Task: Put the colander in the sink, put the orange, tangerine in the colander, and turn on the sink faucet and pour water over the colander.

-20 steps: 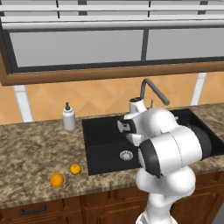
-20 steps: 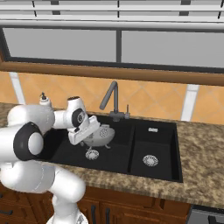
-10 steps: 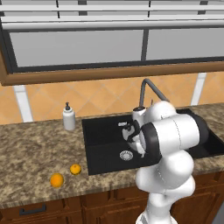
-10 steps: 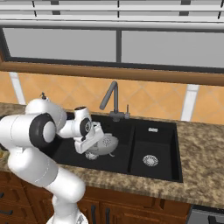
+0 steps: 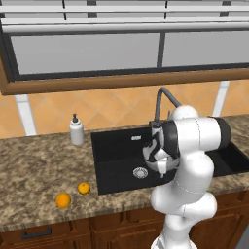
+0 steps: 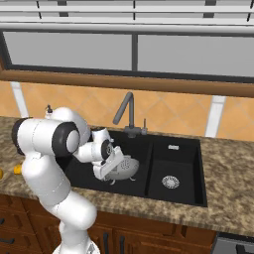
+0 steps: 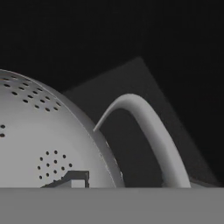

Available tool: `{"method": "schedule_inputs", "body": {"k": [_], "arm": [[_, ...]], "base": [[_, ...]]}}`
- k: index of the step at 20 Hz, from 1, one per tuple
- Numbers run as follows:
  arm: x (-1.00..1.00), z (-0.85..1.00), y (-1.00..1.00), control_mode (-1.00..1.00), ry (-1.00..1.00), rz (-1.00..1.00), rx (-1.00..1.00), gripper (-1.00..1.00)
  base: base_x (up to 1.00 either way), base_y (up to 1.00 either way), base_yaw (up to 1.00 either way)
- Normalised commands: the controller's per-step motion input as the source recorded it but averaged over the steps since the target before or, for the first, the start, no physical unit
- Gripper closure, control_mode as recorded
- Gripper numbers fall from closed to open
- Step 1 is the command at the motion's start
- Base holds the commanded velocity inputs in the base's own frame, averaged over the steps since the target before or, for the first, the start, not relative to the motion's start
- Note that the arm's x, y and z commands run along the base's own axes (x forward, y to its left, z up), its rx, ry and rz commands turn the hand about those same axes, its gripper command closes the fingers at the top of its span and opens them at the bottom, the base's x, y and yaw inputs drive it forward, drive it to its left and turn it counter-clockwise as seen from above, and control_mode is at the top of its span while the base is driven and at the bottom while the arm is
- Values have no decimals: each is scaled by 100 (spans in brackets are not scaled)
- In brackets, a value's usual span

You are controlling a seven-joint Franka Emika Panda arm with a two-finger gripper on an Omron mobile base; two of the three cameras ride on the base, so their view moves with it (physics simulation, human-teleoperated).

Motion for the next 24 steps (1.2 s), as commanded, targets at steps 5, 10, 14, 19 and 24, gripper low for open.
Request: {"method": "schedule_inputs", "body": {"k": [5, 10, 14, 19, 24], "arm": [[3, -54, 0, -100, -6, -16, -11, 100], [1, -36, 0, -100, -4, -11, -9, -100], [-1, 6, 0, -100, -3, -2, 0, -100], [-53, 74, 14, -100, -16, -13, 0, -100], [-69, 100, 48, -100, -10, -15, 0, -100]], "base": [[0, 0, 0], [0, 0, 0], [0, 0, 0], [0, 0, 0], [0, 0, 0]]}}
